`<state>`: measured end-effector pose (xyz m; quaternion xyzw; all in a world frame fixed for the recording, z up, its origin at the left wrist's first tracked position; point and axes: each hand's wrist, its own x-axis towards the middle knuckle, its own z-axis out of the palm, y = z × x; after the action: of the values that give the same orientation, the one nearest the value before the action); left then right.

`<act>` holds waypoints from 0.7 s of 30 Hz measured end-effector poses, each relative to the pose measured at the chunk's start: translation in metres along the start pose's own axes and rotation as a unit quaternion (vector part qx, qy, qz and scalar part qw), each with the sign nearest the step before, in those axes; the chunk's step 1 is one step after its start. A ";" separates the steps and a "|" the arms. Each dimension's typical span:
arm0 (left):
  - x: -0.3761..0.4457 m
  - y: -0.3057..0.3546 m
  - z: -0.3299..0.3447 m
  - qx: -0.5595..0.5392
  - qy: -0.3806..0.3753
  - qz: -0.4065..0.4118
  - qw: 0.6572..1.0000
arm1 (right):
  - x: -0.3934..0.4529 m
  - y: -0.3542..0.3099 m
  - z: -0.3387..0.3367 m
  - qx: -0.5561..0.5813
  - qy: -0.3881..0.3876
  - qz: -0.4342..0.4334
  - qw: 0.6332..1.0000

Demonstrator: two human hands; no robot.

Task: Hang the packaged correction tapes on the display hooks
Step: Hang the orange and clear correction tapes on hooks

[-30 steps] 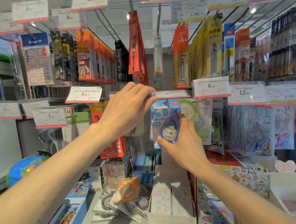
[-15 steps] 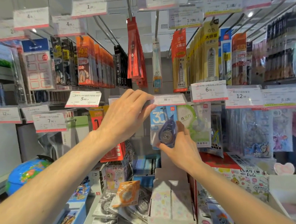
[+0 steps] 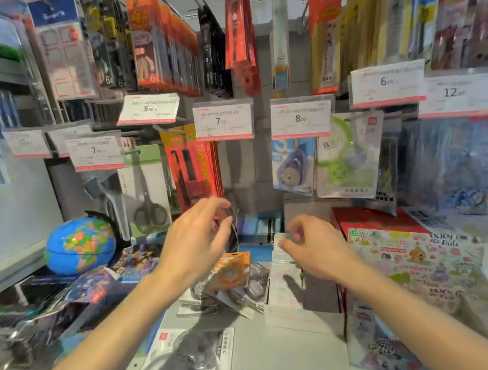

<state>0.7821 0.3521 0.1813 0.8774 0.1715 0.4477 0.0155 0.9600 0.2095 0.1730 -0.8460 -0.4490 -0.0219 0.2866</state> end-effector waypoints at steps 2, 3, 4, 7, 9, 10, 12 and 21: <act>-0.016 -0.022 0.020 -0.018 -0.084 -0.122 0.989 | 0.010 -0.007 0.019 0.008 -0.060 0.021 0.998; -0.022 -0.034 0.029 -0.022 -0.128 -0.181 0.975 | 0.016 -0.010 0.030 0.021 -0.080 0.031 0.996; -0.027 -0.045 0.039 -0.029 -0.164 -0.232 0.958 | 0.021 -0.013 0.041 0.031 -0.097 0.039 0.994; -0.037 -0.068 0.062 -0.076 -0.221 -0.337 0.912 | 0.037 -0.020 0.074 0.028 -0.133 0.074 0.988; -0.040 -0.078 0.073 -0.107 -0.250 -0.372 0.887 | 0.048 -0.022 0.096 0.026 -0.147 0.093 0.984; -0.041 -0.083 0.078 -0.111 -0.259 -0.385 0.879 | 0.053 -0.023 0.106 0.025 -0.151 0.100 0.983; -0.041 -0.092 0.087 -0.109 -0.274 -0.404 0.866 | 0.061 -0.023 0.123 0.018 -0.161 0.109 0.981; -0.038 -0.096 0.098 -0.154 -0.249 -0.436 0.851 | 0.077 -0.020 0.147 0.065 -0.144 0.158 0.975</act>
<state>0.8112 0.4423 0.0757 0.7807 0.4560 0.1823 0.3863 0.9582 0.3505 0.0820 -0.8802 -0.3465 0.1751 0.2729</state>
